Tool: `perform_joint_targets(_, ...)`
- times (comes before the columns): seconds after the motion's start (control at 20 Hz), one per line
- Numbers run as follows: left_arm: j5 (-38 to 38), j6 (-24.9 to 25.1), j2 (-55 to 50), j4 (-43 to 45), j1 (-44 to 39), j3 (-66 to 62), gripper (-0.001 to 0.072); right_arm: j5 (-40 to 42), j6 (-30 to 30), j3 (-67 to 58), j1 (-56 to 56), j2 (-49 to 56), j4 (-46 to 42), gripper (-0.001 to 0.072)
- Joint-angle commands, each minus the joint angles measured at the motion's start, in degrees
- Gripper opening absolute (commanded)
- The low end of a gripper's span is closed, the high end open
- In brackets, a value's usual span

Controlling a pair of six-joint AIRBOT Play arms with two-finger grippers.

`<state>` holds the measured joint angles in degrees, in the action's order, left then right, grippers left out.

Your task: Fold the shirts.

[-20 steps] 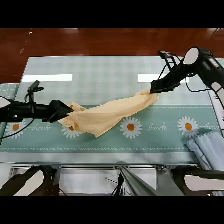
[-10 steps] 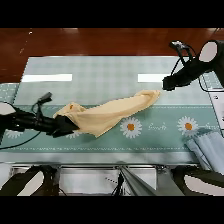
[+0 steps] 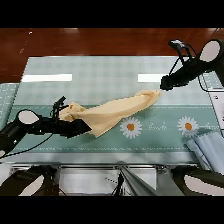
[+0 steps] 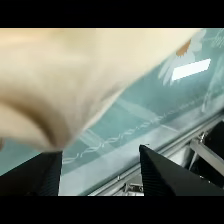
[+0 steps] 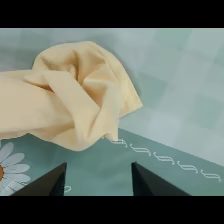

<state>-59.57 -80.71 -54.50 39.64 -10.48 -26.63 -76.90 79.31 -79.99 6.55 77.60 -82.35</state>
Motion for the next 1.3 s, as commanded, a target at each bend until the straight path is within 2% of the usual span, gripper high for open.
perform_joint_targets(0.0, 4.0, -1.1, -0.9, 0.0, -1.7, 0.2, 0.0592, 1.2, -0.1, 0.0, 0.0, 0.0, 0.3, 0.0502)
perform_joint_targets(0.15, 1.0, -1.0, -2.4, 1.2, -2.3, 0.2, 0.0592, 1.3, -0.1, 0.0, 0.0, 0.0, -0.1, 0.0502)
perform_joint_targets(0.35, 1.6, -1.1, -3.7, 1.4, -2.8, 0.2, 0.0591, 1.5, -0.1, 0.0, 0.0, 0.0, -0.1, 0.0502)
perform_joint_targets(0.4, 2.8, -1.6, -4.3, 1.5, -2.8, 0.2, 0.0587, 1.5, -0.1, 0.0, 0.0, 0.0, -0.1, 0.0502)
perform_joint_targets(0.45, 5.0, -2.6, -5.0, 1.6, -2.8, 0.2, 0.0535, 1.5, -0.1, 0.0, 0.0, 0.0, -0.1, 0.0502)
perform_joint_targets(0.55, 9.8, -3.4, -6.5, 1.5, -2.8, 0.2, 0.0525, 1.4, 0.0, 0.0, 0.0, 0.0, -0.1, 0.0502)
perform_joint_targets(0.65, 12.6, -3.4, -7.7, 1.5, -2.8, 0.2, 0.0371, 1.4, -0.1, 0.0, 0.0, 0.0, -0.1, 0.0502)
perform_joint_targets(0.75, 12.8, -3.4, -7.6, 1.5, -2.8, 0.1, 0.0162, 1.6, -0.1, 0.0, 0.0, 0.0, -0.4, 0.0502)
perform_joint_targets(0.8, 12.1, -3.1, -7.6, 1.5, -2.8, -0.1, 0.0100, 1.8, -0.1, 0.0, 0.0, 0.0, -0.7, 0.0502)
perform_joint_targets(0.85, 10.9, -2.3, -7.6, 1.4, -2.8, -0.2, 0.0093, 2.0, -0.1, 0.0, 0.0, 0.0, -0.8, 0.0502)
perform_joint_targets(0.95, 8.0, -0.3, -7.6, 1.4, -2.8, -0.3, 0.0028, 2.1, -0.1, 0.9, 0.0, 0.6, -2.1, 0.0502)
perform_joint_targets(1.05, 5.0, 0.8, -7.5, 1.4, -2.8, -0.3, 0.0027, 1.9, 0.0, 5.5, -1.4, 1.2, -1.3, 0.0502)
perform_joint_targets(1.25, 0.2, 2.7, -5.2, 1.4, -2.8, -0.3, 0.0027, 2.4, -2.5, 19.8, -5.4, -0.7, 13.1, 0.0498)
